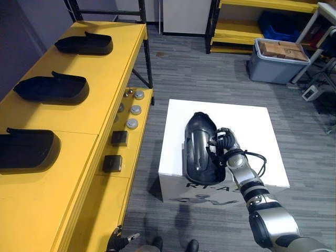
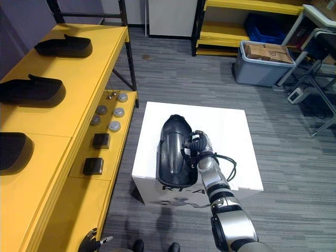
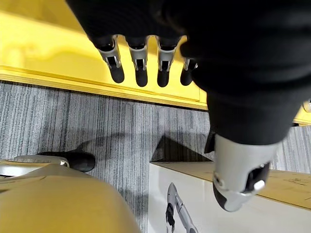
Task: Walk over and take plastic housings, then place them on the shelf
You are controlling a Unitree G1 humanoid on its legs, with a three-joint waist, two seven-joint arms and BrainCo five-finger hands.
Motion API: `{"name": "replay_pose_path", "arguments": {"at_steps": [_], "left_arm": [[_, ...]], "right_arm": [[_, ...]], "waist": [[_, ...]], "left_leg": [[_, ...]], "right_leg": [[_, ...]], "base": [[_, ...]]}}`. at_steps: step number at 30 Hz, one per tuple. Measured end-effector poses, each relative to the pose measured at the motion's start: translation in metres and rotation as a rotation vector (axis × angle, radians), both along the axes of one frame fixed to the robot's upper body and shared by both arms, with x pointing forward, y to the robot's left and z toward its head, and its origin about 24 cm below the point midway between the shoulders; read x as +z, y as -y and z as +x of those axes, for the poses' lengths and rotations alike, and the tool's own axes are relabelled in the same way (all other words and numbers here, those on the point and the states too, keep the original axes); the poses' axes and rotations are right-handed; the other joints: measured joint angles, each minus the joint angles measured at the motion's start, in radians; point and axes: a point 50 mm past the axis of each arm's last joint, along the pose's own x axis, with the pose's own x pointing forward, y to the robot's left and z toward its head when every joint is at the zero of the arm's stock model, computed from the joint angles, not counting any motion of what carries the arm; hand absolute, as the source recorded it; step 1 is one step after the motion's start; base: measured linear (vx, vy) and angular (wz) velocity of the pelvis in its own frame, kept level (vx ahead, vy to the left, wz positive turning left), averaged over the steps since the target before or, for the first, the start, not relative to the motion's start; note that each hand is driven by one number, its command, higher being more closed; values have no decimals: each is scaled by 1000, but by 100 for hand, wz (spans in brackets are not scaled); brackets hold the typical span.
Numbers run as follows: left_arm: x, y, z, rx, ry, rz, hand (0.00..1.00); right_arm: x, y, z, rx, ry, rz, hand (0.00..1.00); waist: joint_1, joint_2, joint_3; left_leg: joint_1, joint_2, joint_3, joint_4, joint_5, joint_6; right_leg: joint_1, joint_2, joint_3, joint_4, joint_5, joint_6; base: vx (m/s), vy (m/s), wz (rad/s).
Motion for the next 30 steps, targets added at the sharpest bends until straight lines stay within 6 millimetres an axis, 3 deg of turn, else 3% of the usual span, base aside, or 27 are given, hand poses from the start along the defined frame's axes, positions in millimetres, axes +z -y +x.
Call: {"name": "replay_pose_path", "arguments": {"at_steps": [11, 18, 23, 30], "left_arm": [[1, -2, 3, 23, 13, -2, 0], [11, 4, 16, 78, 105, -19, 0], [31, 20, 35, 122, 259, -69, 0], [86, 22, 69, 135, 571, -61, 0]], "right_arm": [[1, -5, 0, 11, -5, 45, 100], [6, -1, -21, -42, 112, 132, 100], [14, 10, -38, -138, 223, 181, 100], [37, 14, -58, -177, 381, 192, 100]], "waist": [[1, -12, 6], [0, -12, 6], [-14, -11, 6], [-15, 2, 5]], "left_leg": [[30, -2, 25, -6, 0, -1], [29, -9, 27, 4, 0, 0], [28, -14, 26, 18, 0, 0], [22, -6, 5, 29, -1, 0]], "right_leg": [[25, -7, 21, -11, 1, -1], [24, -18, 32, -10, 6, 6], [29, -24, 32, -8, 7, 10], [25, -17, 27, 8, 3, 9]], "base": [[39, 13, -5], [3, 8, -2], [-8, -1, 0], [-41, -13, 4]]}}
